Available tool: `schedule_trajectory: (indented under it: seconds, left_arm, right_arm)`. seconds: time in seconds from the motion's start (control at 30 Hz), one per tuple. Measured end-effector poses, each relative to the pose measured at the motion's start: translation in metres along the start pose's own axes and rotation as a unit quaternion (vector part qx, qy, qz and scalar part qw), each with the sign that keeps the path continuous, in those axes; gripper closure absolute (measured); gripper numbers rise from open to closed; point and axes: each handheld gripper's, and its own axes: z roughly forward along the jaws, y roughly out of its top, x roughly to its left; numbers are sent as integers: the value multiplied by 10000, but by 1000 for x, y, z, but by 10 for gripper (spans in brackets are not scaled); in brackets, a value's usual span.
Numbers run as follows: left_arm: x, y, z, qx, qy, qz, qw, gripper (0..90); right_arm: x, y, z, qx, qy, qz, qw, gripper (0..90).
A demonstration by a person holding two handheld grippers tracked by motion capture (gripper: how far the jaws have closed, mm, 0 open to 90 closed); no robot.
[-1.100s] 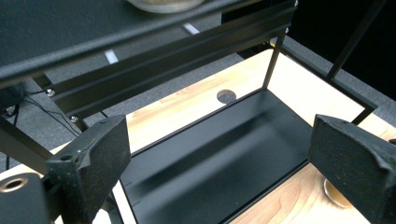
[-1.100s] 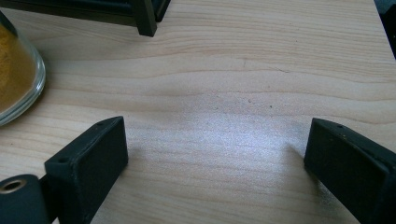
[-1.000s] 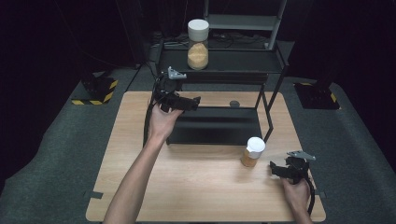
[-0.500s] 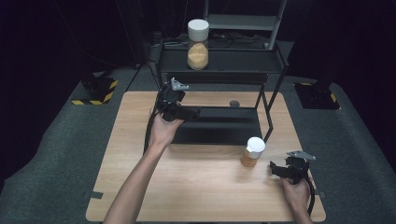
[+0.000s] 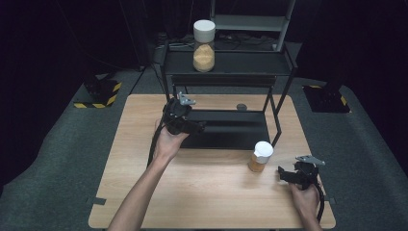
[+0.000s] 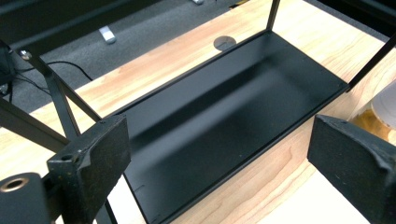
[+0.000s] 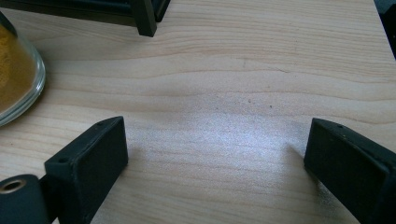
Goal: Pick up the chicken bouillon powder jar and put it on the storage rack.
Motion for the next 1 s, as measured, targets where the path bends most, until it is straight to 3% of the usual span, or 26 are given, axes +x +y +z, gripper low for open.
schedule_trajectory:
  seconds: [1.0]
  left_arm:
    - [3, -44, 23, 7, -124, -386, 9992, 61]
  right_arm:
    - [0, 0, 0, -2, -1, 0, 10000, 54]
